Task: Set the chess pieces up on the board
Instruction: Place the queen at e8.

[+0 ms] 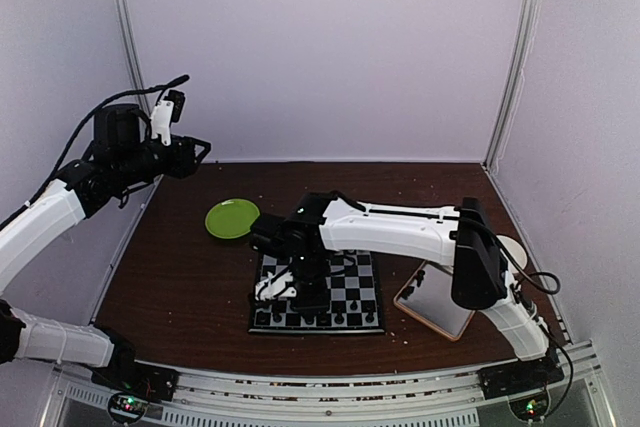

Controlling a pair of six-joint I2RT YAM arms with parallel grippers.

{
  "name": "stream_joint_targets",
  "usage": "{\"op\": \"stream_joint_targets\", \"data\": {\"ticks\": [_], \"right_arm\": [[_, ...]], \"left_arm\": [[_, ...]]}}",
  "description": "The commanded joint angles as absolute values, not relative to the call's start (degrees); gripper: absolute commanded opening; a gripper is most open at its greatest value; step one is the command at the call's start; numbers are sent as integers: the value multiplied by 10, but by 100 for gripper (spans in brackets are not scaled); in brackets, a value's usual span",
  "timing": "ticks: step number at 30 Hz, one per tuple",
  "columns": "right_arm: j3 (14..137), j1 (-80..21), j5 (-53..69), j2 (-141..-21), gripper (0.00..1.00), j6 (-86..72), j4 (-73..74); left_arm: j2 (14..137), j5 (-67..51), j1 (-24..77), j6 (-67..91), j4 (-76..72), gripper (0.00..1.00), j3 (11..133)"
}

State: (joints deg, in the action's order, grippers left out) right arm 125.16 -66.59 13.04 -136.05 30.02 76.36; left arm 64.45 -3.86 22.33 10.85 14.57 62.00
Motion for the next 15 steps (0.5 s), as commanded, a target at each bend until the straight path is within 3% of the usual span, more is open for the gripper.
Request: {"op": "stream_joint_targets", "data": {"ticks": [1, 8, 15], "right_arm": [[1266, -670, 113, -1370, 3, 295, 754], [1266, -670, 114, -1378, 7, 294, 753], [1268, -670, 110, -1374, 24, 291, 752]], "left_arm": [[649, -49, 222, 104, 121, 47, 624], [651, -54, 223, 104, 121, 47, 624], [653, -57, 223, 102, 121, 47, 625]]}}
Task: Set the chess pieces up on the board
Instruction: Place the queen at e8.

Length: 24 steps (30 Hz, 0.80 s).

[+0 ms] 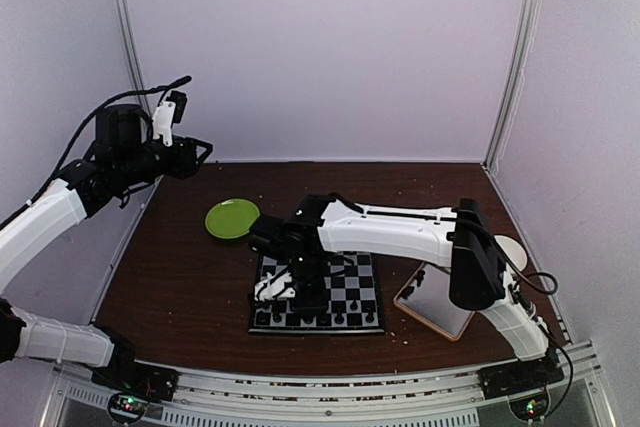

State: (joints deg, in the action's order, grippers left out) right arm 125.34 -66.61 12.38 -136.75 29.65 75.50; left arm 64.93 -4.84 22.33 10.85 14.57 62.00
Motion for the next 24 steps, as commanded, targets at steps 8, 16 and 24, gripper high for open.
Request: {"op": "stream_joint_targets", "data": {"ticks": [8, 16, 24], "right_arm": [[1267, -668, 115, -1314, 35, 291, 757], [1169, -612, 177, -1160, 37, 301, 727], [914, -439, 202, -985, 36, 286, 624]], "left_arm": [[659, -62, 223, 102, 121, 47, 624], [692, -91, 223, 110, 137, 45, 639], [729, -202, 223, 122, 123, 41, 649]]}}
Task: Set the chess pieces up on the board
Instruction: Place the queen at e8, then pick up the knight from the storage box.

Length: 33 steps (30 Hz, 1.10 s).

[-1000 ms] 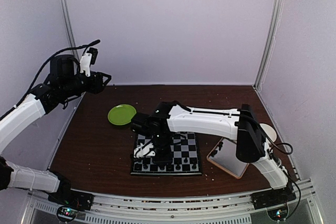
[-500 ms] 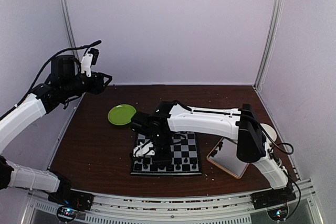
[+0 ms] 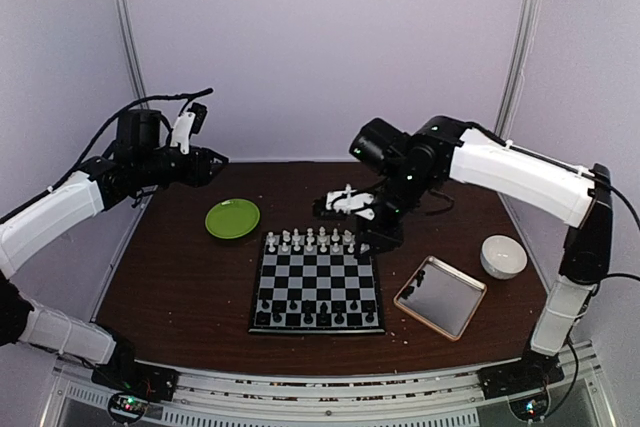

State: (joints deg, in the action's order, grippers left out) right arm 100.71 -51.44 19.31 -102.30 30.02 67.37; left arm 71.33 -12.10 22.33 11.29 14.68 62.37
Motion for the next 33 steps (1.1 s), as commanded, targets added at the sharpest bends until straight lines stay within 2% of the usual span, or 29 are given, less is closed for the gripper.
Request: {"op": "stream_joint_targets", "data": {"ticks": [1, 6, 11, 21, 28, 33], "right_arm": [[887, -415, 201, -971, 36, 280, 610], [737, -321, 173, -907, 34, 260, 535], [658, -282, 162, -904, 35, 246, 482], [669, -281, 144, -980, 34, 225, 459], [676, -281, 125, -1004, 32, 214, 458], [678, -284, 131, -1017, 36, 214, 465]], "left_arm": [[737, -216, 224, 123, 124, 40, 654], [753, -205, 261, 116, 122, 41, 664], [784, -139, 352, 97, 155, 44, 694], [836, -104, 455, 171, 82, 44, 679], [852, -103, 471, 190, 69, 44, 677], [860, -105, 472, 191, 69, 44, 684]]}}
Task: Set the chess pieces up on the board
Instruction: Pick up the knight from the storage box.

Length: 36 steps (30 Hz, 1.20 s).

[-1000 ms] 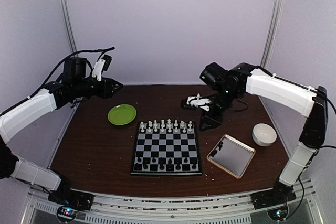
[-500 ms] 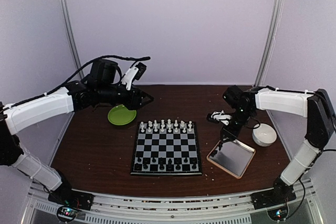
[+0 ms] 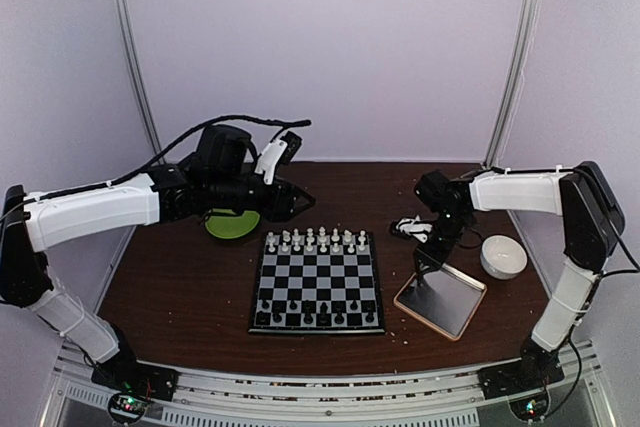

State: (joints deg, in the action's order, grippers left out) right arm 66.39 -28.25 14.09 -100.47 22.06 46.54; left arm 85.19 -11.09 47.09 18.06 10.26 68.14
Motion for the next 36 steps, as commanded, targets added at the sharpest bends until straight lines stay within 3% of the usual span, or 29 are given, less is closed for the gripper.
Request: {"op": "stream_joint_targets", "data": {"ticks": [1, 10, 13, 36], "right_arm": [[678, -285, 129, -1019, 36, 213, 466], [670, -295, 113, -1030, 38, 212, 463], [668, -302, 126, -1033, 43, 212, 466], [648, -309, 19, -1026, 47, 198, 467]], "left_arm": [[861, -105, 472, 191, 68, 44, 686], [866, -107, 472, 194, 64, 44, 687], [866, -108, 473, 196, 63, 44, 686], [875, -117, 474, 194, 50, 45, 680]]}}
